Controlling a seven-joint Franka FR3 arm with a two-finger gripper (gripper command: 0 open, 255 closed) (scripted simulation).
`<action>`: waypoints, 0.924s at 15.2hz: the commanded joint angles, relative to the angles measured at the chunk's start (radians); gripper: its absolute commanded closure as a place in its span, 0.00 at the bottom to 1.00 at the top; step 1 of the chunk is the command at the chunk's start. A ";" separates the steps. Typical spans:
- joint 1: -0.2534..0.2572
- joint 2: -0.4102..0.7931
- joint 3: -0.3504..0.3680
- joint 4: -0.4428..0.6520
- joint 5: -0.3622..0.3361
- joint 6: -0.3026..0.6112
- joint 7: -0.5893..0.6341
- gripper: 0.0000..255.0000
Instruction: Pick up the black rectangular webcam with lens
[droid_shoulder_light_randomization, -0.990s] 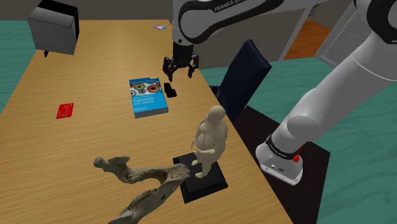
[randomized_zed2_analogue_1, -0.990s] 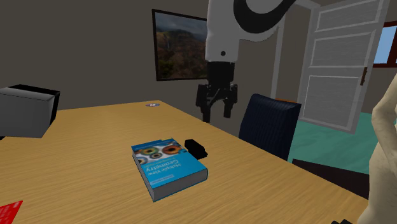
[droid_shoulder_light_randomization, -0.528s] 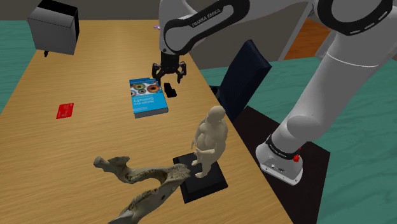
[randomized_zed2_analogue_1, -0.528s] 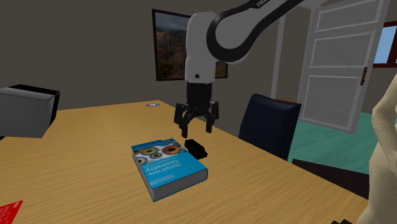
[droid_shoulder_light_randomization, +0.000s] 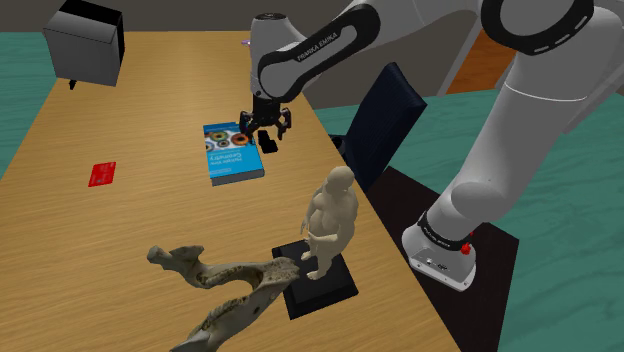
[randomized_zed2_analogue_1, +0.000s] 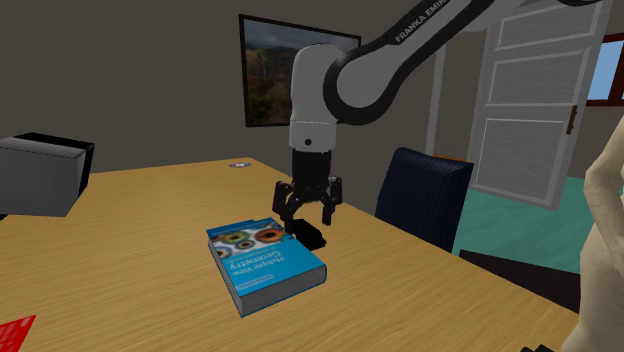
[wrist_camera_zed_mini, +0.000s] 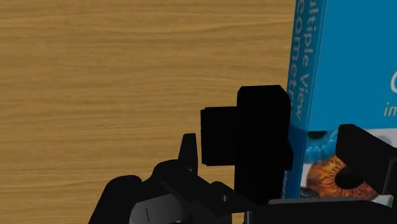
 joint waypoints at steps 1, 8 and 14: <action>0.000 0.004 0.000 -0.001 -0.002 0.005 0.001 1.00; 0.001 0.004 0.000 0.000 -0.001 0.004 0.001 1.00; -0.003 -0.029 0.003 0.017 0.011 -0.044 -0.006 1.00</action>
